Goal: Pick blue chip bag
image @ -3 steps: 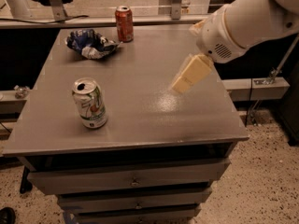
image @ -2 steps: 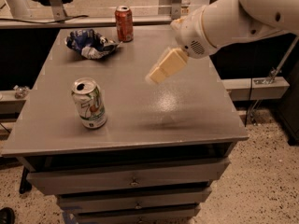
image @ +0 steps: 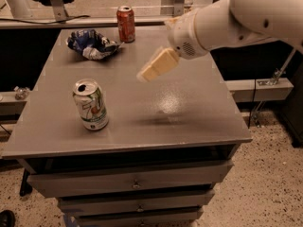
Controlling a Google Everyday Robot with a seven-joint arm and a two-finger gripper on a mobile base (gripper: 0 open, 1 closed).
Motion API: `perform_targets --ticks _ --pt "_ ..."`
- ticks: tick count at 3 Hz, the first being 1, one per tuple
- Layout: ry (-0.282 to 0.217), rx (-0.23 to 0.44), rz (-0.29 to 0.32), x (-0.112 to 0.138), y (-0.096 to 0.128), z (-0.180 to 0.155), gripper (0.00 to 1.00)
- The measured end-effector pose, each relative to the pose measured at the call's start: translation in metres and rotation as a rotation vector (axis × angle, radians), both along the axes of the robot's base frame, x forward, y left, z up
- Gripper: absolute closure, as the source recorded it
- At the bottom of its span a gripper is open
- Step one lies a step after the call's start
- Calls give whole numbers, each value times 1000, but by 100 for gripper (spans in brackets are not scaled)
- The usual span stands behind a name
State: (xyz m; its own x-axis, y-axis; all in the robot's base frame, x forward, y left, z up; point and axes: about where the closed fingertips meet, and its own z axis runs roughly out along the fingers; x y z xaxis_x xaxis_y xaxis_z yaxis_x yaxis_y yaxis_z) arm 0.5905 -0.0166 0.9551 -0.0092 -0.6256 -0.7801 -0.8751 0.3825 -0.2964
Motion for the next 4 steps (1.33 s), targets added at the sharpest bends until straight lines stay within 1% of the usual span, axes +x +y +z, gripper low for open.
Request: perform_targets --ticks 1,2,3,4 --pt "-70 89 40 40 41 -5 0" --pt "-126 149 88 80 84 -13 0" --pt "-137 182 115 113 121 -35 0" --pt "-134 200 121 143 151 -55 0"
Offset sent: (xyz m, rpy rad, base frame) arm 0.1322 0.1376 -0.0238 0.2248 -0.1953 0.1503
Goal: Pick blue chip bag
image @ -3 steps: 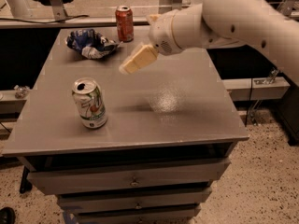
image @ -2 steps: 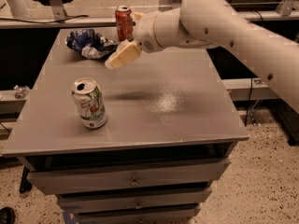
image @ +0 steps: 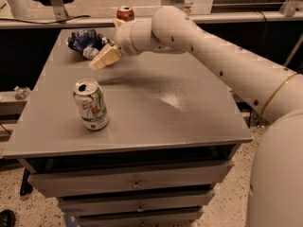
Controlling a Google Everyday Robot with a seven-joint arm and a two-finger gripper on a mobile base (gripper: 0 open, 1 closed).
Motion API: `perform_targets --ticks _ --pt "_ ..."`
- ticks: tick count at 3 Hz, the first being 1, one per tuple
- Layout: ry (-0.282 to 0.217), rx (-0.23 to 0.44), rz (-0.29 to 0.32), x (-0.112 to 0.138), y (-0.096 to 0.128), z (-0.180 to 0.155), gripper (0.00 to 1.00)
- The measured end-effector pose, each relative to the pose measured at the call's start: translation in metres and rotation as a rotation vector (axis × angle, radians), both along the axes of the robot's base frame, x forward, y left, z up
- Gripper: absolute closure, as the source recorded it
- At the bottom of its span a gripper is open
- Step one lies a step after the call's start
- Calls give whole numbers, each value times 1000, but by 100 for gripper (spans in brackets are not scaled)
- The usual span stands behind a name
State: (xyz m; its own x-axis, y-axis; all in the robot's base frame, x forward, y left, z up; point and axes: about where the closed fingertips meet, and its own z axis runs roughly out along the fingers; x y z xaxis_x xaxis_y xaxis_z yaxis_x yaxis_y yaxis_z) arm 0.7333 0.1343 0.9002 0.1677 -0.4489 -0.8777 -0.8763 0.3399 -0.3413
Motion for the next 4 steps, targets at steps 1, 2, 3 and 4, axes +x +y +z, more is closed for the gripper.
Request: perform_targets --ticks 1,2,3,4 --pt "9 11 -5 22 20 -18 0" --pt "19 30 -35 43 26 -30 18" --pt "19 42 -56 49 23 -37 41" --pt "6 45 -74 45 14 -36 64"
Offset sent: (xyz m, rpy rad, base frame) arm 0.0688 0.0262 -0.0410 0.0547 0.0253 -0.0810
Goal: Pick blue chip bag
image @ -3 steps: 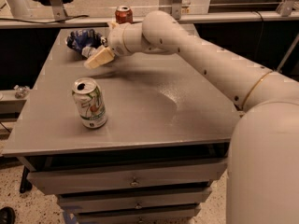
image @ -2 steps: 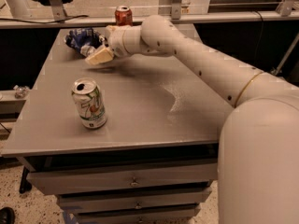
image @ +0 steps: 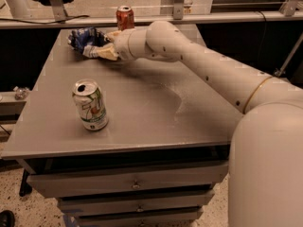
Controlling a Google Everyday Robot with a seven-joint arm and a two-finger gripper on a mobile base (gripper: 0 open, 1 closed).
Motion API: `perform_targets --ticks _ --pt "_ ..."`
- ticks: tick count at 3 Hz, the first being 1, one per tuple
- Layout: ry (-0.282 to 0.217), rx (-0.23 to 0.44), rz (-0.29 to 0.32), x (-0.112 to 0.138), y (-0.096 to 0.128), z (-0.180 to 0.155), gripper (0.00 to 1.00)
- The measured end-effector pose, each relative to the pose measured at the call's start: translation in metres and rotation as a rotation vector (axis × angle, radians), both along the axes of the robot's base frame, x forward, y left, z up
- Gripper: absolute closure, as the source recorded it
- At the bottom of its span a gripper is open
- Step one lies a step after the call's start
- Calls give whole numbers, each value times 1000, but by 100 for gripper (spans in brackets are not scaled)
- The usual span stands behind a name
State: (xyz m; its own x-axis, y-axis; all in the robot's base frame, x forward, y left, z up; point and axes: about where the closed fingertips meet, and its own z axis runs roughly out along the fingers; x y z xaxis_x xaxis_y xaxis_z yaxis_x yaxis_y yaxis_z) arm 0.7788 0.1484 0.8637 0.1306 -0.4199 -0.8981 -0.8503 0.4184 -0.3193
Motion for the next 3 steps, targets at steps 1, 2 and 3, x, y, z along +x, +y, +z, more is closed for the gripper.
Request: perform_targets --ticks 1,2,3 --pt "-21 6 -3 -13 -9 10 87" --pt "-45 19 -1 -36 -21 34 100" --pt "-62 45 9 -64 -36 66 100"
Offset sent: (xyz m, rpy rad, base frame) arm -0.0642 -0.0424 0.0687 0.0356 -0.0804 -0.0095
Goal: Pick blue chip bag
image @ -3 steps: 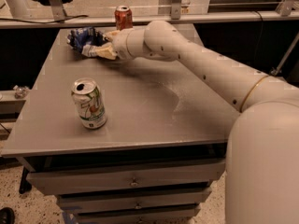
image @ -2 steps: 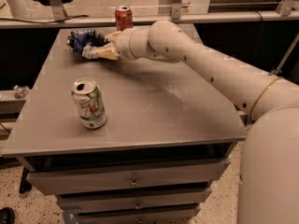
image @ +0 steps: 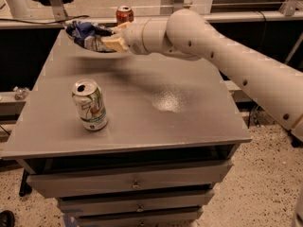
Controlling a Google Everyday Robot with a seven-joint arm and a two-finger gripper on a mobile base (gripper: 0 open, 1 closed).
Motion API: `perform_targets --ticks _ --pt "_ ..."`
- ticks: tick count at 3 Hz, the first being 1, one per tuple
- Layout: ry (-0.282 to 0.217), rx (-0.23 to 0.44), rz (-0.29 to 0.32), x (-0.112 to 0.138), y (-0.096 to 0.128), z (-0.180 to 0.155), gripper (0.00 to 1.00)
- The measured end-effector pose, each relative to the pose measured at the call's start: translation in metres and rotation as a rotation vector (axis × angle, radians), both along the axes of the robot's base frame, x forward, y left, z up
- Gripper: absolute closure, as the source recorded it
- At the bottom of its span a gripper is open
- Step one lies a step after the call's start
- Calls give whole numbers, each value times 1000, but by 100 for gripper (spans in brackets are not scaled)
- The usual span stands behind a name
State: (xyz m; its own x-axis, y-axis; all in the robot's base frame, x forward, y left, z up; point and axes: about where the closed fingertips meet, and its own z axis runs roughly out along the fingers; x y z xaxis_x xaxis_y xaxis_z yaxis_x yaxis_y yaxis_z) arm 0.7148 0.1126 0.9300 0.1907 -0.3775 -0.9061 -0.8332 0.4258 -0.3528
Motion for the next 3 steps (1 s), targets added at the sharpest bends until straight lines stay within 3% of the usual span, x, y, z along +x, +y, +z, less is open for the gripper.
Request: perform_targets --ticks 2,3 --pt "-50 28 23 -67 -58 62 100" --pt "-50 24 11 -70 -73 63 100"
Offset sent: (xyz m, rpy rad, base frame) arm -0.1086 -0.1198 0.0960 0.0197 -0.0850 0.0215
